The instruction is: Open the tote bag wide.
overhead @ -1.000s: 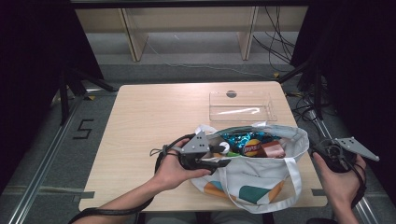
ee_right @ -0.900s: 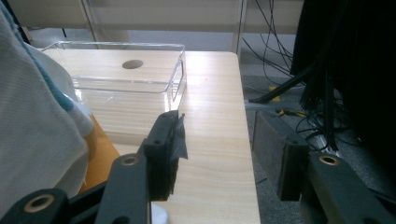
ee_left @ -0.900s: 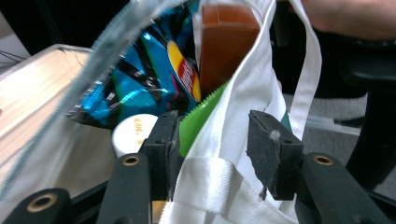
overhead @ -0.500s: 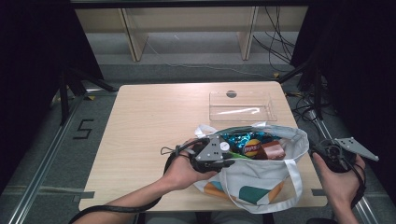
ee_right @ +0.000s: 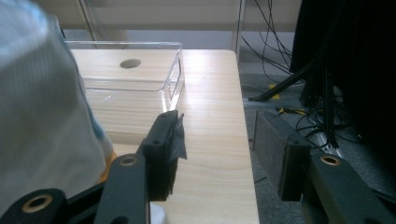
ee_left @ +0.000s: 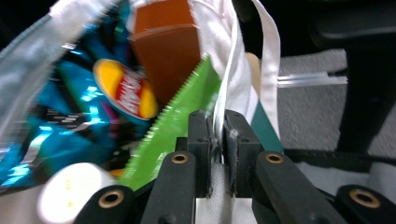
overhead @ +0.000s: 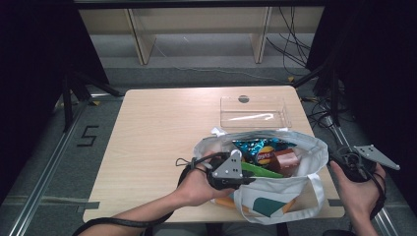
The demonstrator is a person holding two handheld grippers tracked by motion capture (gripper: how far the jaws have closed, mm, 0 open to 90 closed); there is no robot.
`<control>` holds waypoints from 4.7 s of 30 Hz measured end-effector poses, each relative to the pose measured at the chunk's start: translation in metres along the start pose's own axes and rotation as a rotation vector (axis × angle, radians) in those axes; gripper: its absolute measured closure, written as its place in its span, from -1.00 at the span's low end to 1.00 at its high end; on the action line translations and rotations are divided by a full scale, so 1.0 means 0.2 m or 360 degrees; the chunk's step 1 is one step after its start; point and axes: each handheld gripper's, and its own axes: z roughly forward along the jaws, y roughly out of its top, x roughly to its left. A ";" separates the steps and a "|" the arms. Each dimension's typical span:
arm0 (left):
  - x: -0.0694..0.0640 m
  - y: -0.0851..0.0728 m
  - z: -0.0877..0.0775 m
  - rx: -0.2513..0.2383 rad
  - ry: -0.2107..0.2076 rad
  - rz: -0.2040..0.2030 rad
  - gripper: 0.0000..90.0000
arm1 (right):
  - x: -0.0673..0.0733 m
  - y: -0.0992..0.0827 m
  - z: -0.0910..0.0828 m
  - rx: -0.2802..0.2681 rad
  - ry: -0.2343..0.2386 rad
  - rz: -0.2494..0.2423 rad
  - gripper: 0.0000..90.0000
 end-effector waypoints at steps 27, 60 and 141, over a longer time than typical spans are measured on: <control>-0.06 -0.24 0.25 0.0216 -0.0073 -0.0135 0.80 | 0.01 0.01 -0.01 0.0028 0.0013 -0.0021 0.14; 0.32 -0.23 -0.38 -0.0081 0.0398 -0.0430 -0.03 | 0.19 0.24 -0.06 0.0057 0.0533 -0.0217 0.38; 0.36 -0.39 -0.18 -0.0038 0.0527 -0.0473 0.24 | 0.14 0.05 0.08 0.0351 0.0386 -0.0166 0.46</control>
